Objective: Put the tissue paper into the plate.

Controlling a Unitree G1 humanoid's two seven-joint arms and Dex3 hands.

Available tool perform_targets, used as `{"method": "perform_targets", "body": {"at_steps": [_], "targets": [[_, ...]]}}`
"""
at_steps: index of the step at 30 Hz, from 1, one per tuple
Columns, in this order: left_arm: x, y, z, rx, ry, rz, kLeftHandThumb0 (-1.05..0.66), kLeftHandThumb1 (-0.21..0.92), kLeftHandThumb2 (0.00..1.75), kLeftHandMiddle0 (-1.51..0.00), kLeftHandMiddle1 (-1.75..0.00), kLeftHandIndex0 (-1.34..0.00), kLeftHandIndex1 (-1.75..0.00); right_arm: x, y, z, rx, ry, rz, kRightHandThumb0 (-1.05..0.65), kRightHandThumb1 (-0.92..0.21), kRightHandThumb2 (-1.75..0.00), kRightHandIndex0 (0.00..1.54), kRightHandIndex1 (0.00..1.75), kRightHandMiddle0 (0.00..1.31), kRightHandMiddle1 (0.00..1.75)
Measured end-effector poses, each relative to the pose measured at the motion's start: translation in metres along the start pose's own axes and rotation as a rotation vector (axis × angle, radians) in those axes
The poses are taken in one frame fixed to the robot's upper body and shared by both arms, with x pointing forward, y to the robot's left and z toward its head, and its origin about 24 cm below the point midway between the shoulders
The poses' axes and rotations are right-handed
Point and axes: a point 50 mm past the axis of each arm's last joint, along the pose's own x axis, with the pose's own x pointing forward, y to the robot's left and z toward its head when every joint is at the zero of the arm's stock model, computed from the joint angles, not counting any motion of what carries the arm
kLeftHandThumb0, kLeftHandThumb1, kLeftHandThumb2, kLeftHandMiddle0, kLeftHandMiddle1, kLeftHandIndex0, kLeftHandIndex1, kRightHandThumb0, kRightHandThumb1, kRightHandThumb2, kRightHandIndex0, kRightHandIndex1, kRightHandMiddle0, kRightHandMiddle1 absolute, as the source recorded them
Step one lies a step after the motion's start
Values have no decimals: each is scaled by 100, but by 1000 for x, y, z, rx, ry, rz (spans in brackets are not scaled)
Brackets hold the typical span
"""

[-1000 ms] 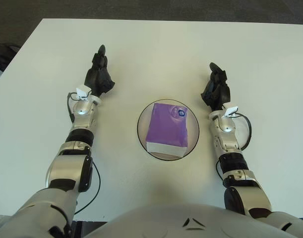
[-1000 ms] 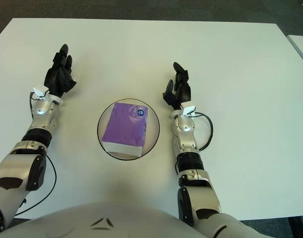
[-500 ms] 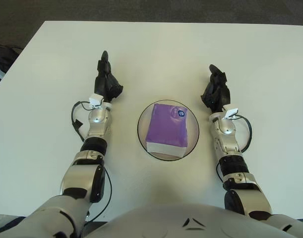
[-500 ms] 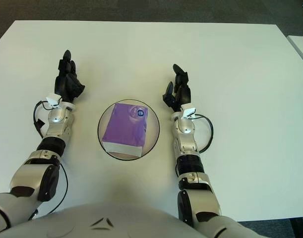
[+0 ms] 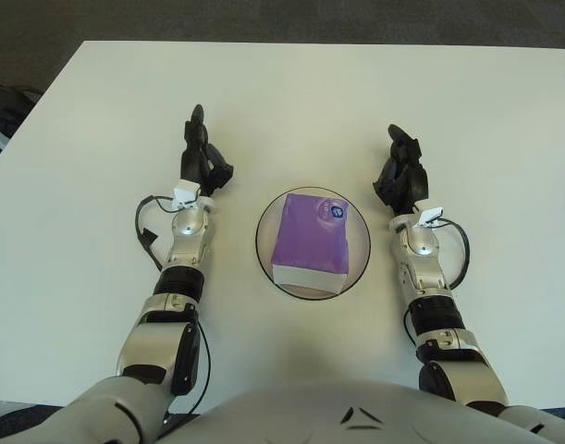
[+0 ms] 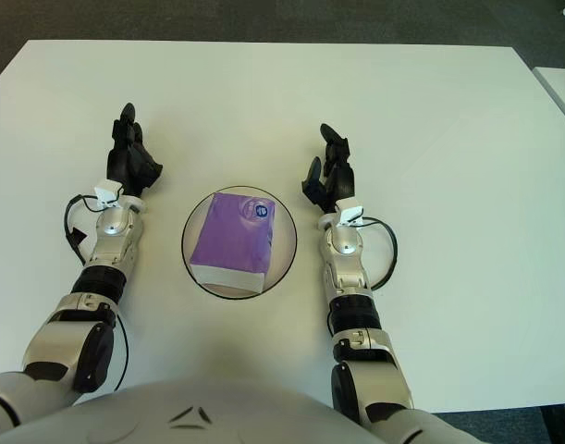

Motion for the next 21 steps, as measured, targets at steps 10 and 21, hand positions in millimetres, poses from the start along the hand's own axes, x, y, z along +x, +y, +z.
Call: {"method": "perform_targets", "body": {"at_steps": [10, 21], "targets": [[-8, -3, 0, 41, 18, -15, -86, 92, 116, -7, 0, 0, -35, -1, 1, -1, 5, 4, 2, -69, -92, -88, 27, 1, 0, 59], [-13, -3, 0, 53, 31, -22, -85, 92, 114, -13, -2, 0, -44, -1, 1, -1, 6, 4, 5, -71, -92, -88, 27, 0, 0, 60]]}}
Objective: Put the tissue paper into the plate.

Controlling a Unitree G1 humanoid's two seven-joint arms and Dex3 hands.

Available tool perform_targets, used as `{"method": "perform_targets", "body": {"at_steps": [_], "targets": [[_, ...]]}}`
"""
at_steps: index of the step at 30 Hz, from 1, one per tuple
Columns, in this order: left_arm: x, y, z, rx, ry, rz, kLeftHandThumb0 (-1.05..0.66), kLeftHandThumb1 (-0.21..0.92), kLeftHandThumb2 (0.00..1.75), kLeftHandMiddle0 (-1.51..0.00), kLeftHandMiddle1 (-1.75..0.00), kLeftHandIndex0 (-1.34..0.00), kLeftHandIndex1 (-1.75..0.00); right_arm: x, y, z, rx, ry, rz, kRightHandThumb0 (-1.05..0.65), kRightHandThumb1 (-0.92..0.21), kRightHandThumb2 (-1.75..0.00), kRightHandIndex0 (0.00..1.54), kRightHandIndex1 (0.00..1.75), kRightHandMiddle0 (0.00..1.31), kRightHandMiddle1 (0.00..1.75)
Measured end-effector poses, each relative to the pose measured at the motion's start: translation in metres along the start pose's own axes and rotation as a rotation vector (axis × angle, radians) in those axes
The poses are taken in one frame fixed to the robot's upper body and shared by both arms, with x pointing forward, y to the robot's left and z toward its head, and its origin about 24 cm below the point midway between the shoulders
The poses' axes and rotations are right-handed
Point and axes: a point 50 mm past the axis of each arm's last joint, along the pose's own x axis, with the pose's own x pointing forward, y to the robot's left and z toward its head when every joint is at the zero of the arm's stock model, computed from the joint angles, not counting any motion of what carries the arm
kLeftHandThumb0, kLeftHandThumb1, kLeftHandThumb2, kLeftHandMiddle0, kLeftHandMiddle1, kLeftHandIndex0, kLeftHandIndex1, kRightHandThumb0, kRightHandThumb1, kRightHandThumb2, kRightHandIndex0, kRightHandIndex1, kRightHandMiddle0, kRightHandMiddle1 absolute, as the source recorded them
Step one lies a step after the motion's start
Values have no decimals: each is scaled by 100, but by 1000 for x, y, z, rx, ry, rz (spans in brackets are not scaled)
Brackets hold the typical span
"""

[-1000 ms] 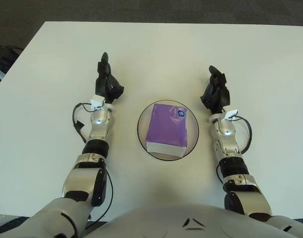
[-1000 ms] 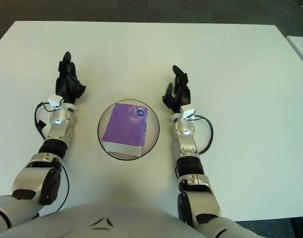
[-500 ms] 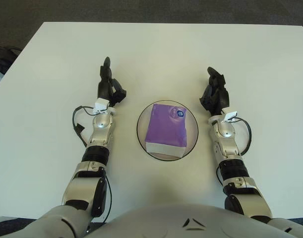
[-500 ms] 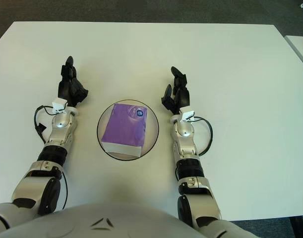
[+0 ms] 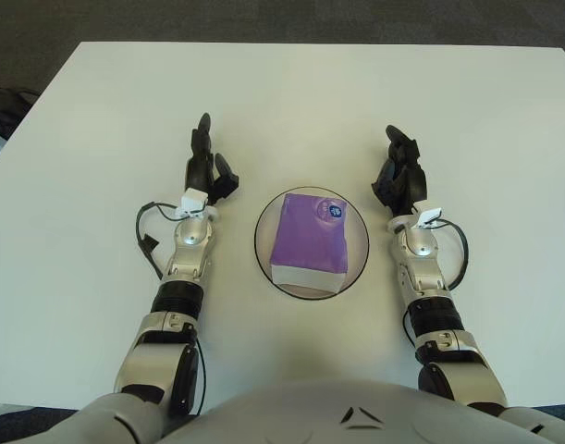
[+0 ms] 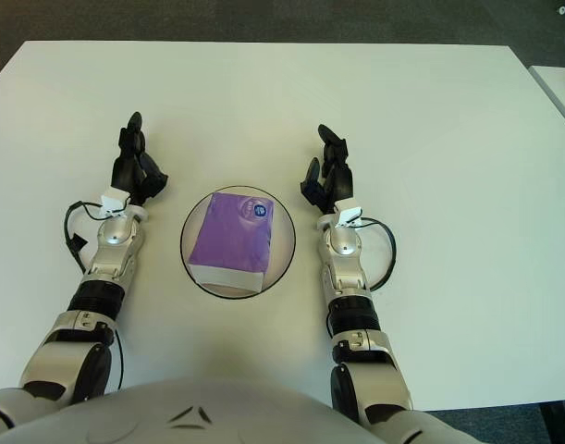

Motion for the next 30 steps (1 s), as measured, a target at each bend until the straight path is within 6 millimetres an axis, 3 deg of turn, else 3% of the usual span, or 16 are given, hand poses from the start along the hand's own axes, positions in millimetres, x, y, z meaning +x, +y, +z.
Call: {"method": "perform_targets", "body": {"at_steps": [14, 30], "targets": [[-13, 2, 3, 22, 0, -9, -81, 92, 110, -23, -4, 0, -54, 0, 0, 0, 0, 0, 2, -72, -92, -85, 29, 1, 0, 64], [-23, 4, 4, 14, 2, 3, -79, 92, 106, -32, -5, 0, -65, -2, 0, 0, -22, -4, -5, -67, -92, -77, 38, 4, 0, 84]]}}
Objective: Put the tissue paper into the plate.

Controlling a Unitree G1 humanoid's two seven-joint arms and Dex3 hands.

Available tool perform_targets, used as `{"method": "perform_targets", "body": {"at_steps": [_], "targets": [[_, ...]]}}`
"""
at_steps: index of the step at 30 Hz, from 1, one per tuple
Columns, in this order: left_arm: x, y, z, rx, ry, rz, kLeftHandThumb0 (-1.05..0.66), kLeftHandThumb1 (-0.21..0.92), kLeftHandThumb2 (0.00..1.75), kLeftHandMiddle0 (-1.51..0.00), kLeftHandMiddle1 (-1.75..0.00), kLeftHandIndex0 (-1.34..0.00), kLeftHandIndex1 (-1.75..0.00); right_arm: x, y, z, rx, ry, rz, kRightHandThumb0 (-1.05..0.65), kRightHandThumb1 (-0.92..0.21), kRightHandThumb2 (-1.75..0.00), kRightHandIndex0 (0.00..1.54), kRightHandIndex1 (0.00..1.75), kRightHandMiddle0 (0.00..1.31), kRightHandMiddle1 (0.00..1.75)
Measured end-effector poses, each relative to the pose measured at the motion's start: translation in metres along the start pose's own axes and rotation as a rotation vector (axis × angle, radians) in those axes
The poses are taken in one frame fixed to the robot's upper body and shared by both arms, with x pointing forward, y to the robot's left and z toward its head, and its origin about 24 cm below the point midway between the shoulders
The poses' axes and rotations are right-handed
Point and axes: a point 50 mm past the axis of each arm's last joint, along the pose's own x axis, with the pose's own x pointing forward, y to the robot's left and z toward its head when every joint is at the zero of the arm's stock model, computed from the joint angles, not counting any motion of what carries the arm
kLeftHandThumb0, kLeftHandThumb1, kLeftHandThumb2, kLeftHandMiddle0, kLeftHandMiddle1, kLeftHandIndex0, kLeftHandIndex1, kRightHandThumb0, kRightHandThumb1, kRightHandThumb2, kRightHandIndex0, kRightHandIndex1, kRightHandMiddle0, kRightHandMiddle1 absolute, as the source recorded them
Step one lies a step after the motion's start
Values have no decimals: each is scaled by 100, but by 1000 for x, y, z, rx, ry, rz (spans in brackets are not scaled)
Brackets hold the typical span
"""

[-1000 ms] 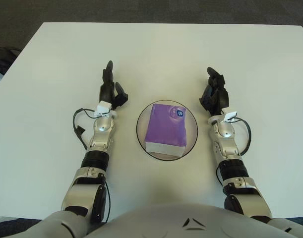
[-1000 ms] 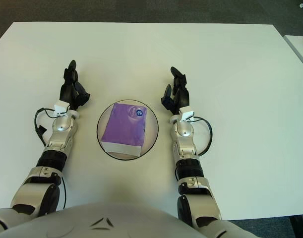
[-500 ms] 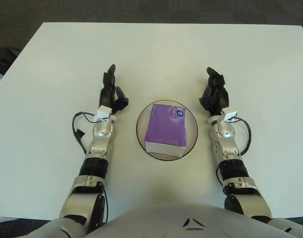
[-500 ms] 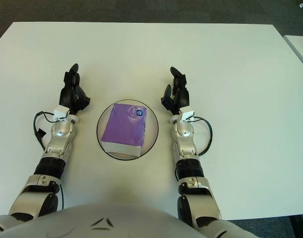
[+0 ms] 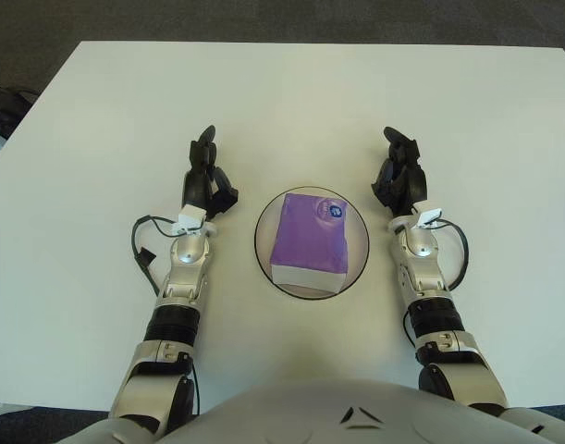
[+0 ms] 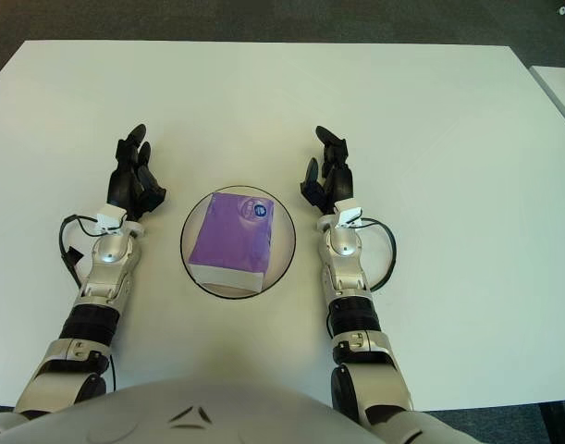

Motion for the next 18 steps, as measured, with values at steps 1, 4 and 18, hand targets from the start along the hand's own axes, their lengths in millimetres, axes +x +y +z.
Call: {"method": "perform_targets", "body": {"at_steps": [1, 4, 18], "targets": [[0, 0, 0, -1, 0, 1, -79, 92, 105, -33, -5, 0, -65, 0, 0, 0, -1, 0, -2, -67, -92, -76, 39, 4, 0, 84], [-1, 0, 0, -4, 0, 3, -79, 92, 105, -34, -5, 0, -66, 0, 0, 0, -7, -2, -5, -66, -92, -76, 40, 4, 0, 84], [-3, -1, 1, -3, -1, 3, -80, 92, 104, -35, -3, 0, -66, -2, 0, 1, -15, -6, -24, -67, -92, -77, 43, 5, 0, 86]]}}
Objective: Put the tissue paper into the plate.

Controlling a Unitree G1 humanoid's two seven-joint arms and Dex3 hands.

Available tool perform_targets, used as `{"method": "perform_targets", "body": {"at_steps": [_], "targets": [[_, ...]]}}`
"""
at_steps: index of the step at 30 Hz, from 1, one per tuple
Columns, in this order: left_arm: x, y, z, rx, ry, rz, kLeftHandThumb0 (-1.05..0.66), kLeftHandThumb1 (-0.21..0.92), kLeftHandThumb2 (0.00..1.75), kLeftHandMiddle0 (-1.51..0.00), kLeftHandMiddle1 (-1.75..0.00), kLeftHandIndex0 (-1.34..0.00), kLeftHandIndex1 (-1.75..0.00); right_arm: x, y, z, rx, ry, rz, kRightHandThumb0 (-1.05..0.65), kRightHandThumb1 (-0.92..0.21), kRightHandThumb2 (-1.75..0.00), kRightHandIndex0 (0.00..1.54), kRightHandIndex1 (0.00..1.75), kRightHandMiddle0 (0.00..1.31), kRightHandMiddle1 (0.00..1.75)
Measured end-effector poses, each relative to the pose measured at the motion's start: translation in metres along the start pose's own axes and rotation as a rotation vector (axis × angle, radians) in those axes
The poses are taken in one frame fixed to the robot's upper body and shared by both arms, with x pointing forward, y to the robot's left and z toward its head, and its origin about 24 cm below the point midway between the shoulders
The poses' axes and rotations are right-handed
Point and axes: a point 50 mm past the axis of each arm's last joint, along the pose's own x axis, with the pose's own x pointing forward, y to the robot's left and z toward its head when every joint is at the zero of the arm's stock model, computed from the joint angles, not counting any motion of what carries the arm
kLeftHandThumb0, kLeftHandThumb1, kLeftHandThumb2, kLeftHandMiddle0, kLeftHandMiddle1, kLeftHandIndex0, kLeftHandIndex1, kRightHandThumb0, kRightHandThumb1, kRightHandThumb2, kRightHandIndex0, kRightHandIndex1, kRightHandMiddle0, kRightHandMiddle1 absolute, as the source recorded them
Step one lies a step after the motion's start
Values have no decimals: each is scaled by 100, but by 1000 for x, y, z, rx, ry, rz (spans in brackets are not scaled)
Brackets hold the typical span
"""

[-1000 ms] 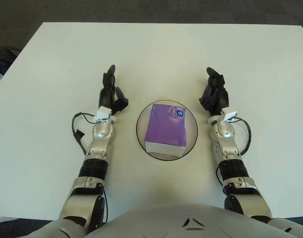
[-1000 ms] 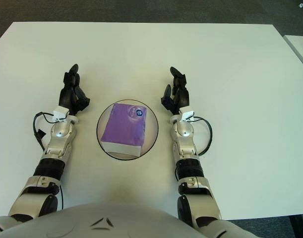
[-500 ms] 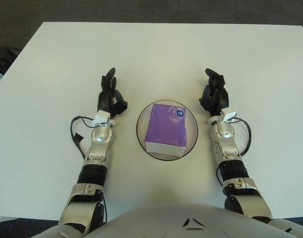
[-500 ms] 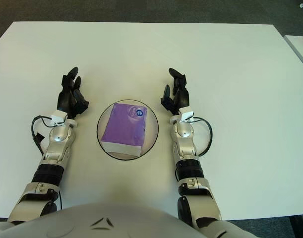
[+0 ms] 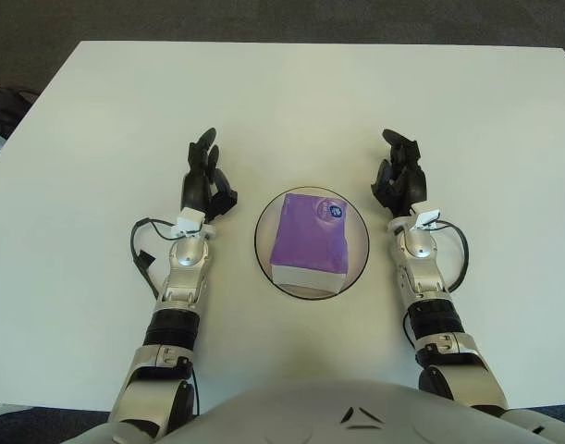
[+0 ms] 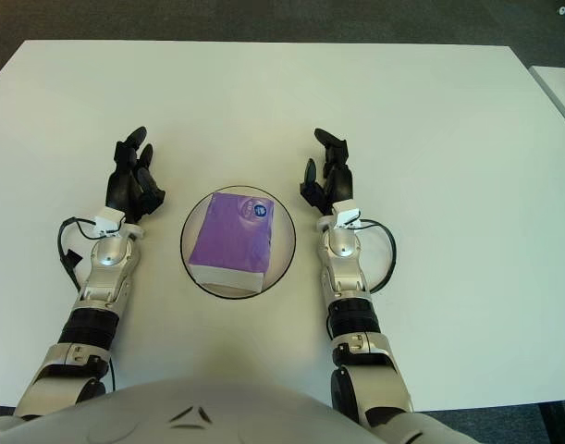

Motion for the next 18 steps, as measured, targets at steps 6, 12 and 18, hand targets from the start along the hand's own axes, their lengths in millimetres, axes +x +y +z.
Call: {"method": "perform_targets", "body": {"at_steps": [6, 12, 18], "targets": [[0, 0, 0, 4, 1, 0, -81, 92, 104, -35, -3, 0, -66, -3, 0, 0, -1, -3, -2, -66, -92, -76, 43, 4, 0, 86], [-1, -1, 0, 3, 2, 0, -81, 92, 103, -35, -3, 0, -65, -6, 0, 0, -8, -7, -7, -65, -92, -75, 41, 3, 0, 83], [-1, -1, 0, 5, 2, 0, -80, 92, 103, -35, -2, 0, -65, -9, 1, 1, -21, -12, -7, -65, -92, -72, 39, 1, 0, 80]]}}
